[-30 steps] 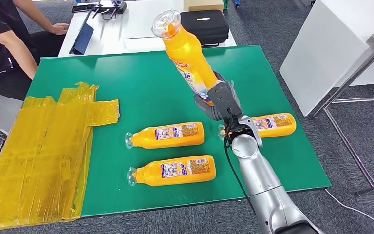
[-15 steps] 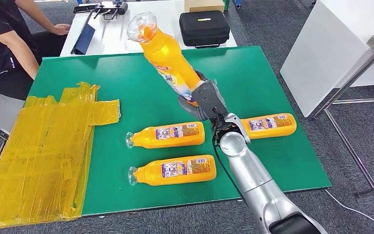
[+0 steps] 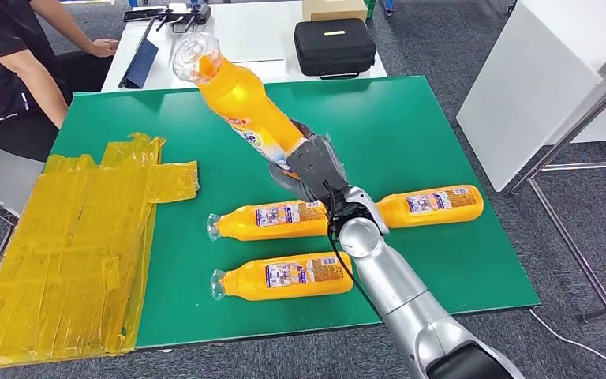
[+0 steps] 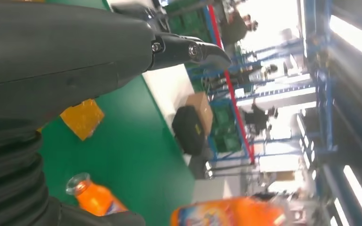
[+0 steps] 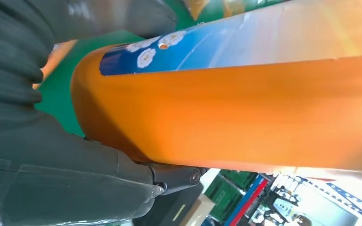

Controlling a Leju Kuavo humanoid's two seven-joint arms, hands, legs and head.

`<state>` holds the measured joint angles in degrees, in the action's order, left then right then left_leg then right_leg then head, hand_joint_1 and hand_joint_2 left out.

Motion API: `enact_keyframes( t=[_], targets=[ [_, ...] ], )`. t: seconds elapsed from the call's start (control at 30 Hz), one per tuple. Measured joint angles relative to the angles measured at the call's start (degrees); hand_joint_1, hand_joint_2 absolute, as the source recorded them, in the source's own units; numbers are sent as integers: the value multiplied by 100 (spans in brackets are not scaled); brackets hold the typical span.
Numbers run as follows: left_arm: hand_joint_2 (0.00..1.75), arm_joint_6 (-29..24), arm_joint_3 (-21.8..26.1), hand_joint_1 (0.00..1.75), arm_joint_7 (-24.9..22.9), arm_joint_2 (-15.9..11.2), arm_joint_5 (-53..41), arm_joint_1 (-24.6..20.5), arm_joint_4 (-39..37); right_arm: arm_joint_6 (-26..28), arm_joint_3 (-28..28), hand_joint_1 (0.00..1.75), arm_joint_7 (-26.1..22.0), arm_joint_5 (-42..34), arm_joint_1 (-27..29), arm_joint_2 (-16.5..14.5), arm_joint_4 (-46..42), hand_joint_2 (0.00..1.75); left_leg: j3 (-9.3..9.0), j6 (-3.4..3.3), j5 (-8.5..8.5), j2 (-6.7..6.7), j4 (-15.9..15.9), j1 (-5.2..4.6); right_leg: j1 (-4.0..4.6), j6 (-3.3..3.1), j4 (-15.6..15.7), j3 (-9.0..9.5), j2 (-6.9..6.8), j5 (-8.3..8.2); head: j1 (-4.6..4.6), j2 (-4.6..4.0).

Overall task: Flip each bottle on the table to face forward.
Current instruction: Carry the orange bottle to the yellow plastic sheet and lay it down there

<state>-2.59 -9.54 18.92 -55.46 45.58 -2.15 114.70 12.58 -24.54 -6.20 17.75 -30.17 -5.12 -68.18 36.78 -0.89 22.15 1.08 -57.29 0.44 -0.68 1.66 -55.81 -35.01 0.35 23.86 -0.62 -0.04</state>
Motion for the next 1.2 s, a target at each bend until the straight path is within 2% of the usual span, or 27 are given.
enact_keyframes(
  t=[0.1,0.2,0.33,0.43,0.53,0.63,0.8,0.9,1.0,1.2],
  targets=[
    [175,-30,-1121,0,456,483,-489,-158,-228,-1,141,175,-50,143,269,74,-163,175,1,-3,2,-2,0,-3,-4,2,4,1,6,-3,2,0],
    [175,3,-1761,0,820,1022,-1039,-92,-320,-1,257,175,-95,215,526,164,-335,175,0,-9,7,-14,-1,-18,-18,5,8,0,13,-3,0,0],
    [175,-37,-2158,0,908,1639,-1583,164,-327,8,298,175,-110,229,766,226,-492,175,5,-18,14,-19,-2,-20,-19,7,10,-4,17,-1,1,0],
    [175,36,-2172,0,765,1863,-1560,289,-306,18,295,175,-44,210,793,210,-531,175,7,-19,15,-20,-1,-17,-13,7,10,-7,17,-1,1,0],
    [175,198,-1996,0,531,1884,-1166,280,-299,18,249,175,81,176,717,125,-534,175,7,-15,11,-20,-1,-6,-4,6,8,-10,18,-1,1,0],
    [175,217,-1714,0,196,1741,-490,-36,-306,2,136,175,164,100,534,-2,-512,175,9,-1,-1,-19,-1,15,13,0,6,-13,16,-4,1,0],
    [175,-141,-1555,0,-548,1197,569,-1379,-498,-45,-122,175,128,-148,79,-178,-267,175,13,18,-23,-14,-1,32,30,-21,0,-13,10,-18,-1,0],
    [175,-341,-1653,0,-859,1011,848,-2197,-762,-55,-269,175,88,-294,-206,-238,-25,175,12,19,-28,-16,-1,31,30,-29,-2,-15,12,-26,0,0],
    [175,-432,-1845,0,-955,959,978,-2813,-1104,-47,-401,175,78,-407,-502,-290,257,175,12,18,-29,-18,-2,29,29,-33,-2,-16,13,-29,1,0],
    [175,-510,-2238,0,-813,1024,1033,-3482,-1789,37,-592,175,156,-570,-1031,-321,748,175,15,15,-31,-21,-4,25,27,-33,-1,-20,14,-29,0,0]
  ],
)
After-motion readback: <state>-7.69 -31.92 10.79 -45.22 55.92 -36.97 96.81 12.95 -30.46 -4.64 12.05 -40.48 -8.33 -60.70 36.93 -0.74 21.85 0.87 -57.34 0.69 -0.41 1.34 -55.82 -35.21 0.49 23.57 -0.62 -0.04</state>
